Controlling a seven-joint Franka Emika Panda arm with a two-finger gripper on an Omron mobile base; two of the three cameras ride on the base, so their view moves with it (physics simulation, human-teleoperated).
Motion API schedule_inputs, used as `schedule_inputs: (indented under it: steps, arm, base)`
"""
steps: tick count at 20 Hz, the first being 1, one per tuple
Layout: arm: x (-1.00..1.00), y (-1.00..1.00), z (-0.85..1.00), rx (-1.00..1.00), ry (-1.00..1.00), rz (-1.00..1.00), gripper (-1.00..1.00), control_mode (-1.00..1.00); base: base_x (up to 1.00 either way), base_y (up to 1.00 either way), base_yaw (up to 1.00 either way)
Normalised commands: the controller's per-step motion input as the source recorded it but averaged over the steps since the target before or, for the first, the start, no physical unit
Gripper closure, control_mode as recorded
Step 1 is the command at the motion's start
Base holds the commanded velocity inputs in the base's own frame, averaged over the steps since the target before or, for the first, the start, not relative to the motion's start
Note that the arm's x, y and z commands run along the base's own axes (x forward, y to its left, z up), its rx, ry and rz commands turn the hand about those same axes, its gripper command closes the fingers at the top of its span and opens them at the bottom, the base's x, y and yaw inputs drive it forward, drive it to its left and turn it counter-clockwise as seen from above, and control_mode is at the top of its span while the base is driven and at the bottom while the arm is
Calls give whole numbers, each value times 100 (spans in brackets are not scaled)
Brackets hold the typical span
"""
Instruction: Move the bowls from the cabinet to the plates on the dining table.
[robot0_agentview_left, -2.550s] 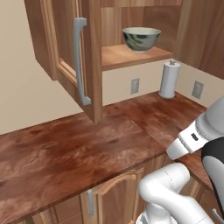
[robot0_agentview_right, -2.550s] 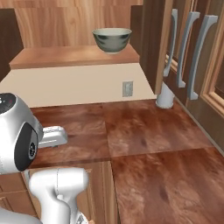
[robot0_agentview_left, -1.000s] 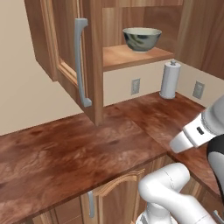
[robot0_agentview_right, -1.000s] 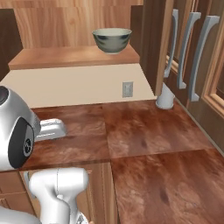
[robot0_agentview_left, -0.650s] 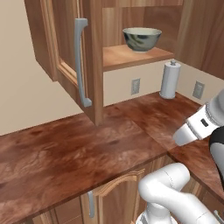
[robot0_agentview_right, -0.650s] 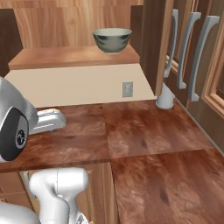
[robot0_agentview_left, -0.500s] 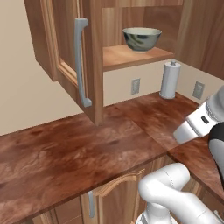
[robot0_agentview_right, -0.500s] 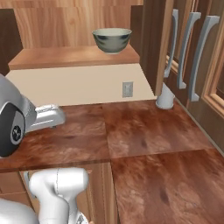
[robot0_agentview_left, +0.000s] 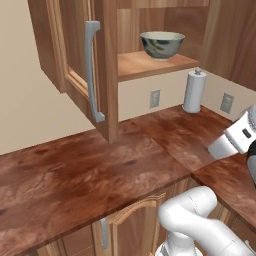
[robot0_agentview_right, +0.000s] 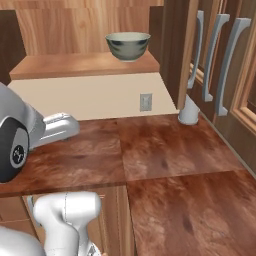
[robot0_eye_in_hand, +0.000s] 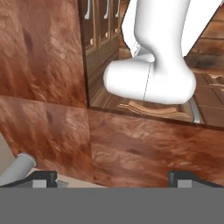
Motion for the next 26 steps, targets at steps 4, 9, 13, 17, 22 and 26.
schedule_inputs:
  steps: [4,9,13,17,22,26]
  arm:
    - [0,-27,27,0,-12,5,-100,-100]
    - [0,-5,21,-1,-7,1,-100,-100]
    - [8,0,9,-3,0,0,-100,-100]
    - [20,-1,10,-1,0,-2,-100,-100]
    - [35,-11,35,0,-3,0,-100,-100]
    - [35,-6,33,-6,-6,0,-100,-100]
  base:
    - [0,0,0]
    - [0,0,0]
    - [0,0,0]
    - [0,0,0]
    - [0,0,0]
    - [0,0,0]
